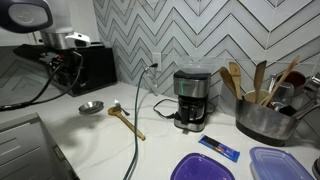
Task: Move the wooden spoon to the right side of the black cable
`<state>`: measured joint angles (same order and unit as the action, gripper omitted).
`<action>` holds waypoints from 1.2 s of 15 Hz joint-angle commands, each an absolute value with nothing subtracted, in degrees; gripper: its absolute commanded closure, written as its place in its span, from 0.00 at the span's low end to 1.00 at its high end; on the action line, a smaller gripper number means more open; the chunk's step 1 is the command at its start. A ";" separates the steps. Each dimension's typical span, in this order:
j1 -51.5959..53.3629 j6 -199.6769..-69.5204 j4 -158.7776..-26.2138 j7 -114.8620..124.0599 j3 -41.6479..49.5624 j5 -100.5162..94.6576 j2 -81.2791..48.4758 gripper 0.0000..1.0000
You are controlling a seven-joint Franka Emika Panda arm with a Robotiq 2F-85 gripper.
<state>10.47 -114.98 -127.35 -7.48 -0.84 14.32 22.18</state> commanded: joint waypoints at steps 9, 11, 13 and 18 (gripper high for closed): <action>8.89 -108.54 -111.56 -38.39 -1.06 7.19 3.59 0.00; 7.95 -106.72 -109.55 -43.05 -1.31 4.54 1.30 0.00; 6.91 -105.64 -107.92 -46.64 -1.49 0.18 -0.92 0.00; 4.73 -106.47 -107.65 -55.81 -1.57 -4.94 -4.35 0.00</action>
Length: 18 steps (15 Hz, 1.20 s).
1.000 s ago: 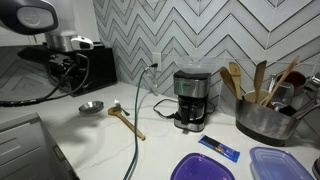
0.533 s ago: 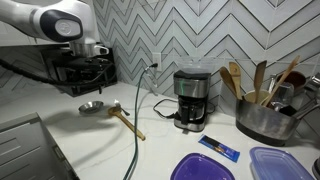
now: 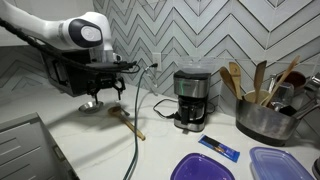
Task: Move the wooden spoon to the right side of the black cable
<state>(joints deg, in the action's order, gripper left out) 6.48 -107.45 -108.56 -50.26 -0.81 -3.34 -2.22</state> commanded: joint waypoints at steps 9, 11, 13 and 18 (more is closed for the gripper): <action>3.57 -107.17 -108.08 -58.99 -2.11 -1.69 -6.17 0.00; 3.57 -107.08 -107.97 -59.02 -2.15 -1.63 -6.17 0.00; 3.60 -108.69 -108.45 -61.08 -2.39 -2.34 -7.09 0.00; 3.11 -112.73 -109.33 -65.78 -2.79 -2.42 -8.91 0.00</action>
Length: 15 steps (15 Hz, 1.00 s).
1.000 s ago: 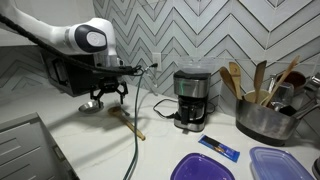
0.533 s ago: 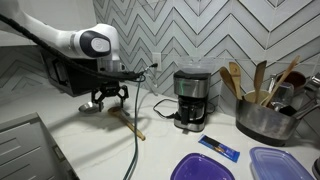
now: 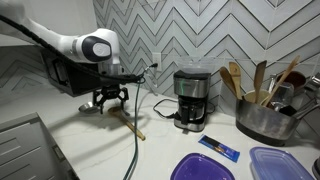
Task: Move the wooden spoon to the right side of the black cable
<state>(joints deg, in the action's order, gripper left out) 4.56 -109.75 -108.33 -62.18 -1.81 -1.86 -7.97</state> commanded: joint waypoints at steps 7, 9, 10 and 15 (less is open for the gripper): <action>1.47 -118.40 -109.54 -73.34 -3.02 -0.70 -11.60 0.00; 1.17 -119.88 -109.67 -73.95 -3.12 0.02 -12.37 0.00; 1.10 -120.59 -109.73 -74.13 -3.16 0.10 -12.78 0.00; 0.88 -124.82 -110.65 -73.75 -3.94 0.81 -14.32 0.00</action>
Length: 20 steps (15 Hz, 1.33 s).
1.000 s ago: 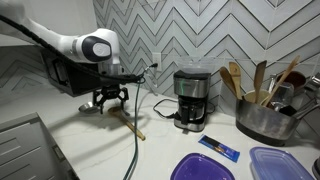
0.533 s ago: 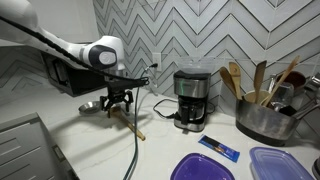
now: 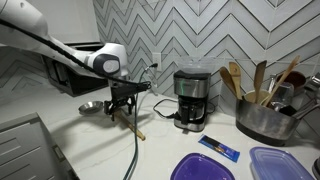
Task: Move the wooden spoon to the right side of the black cable
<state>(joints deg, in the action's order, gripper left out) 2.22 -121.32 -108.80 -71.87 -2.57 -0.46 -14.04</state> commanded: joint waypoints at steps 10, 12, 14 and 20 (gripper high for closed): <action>0.42 -132.00 -112.87 -73.85 -4.87 0.42 -15.55 0.39; 0.25 -132.48 -112.93 -74.02 -4.99 0.47 -15.54 0.50; 0.19 -132.64 -113.07 -74.09 -5.10 0.46 -15.20 0.69; 0.29 -133.03 -113.74 -73.37 -5.05 0.13 -14.32 0.95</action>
<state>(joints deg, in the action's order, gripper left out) 1.52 -130.78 -111.38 -72.00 -4.18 -0.33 -15.45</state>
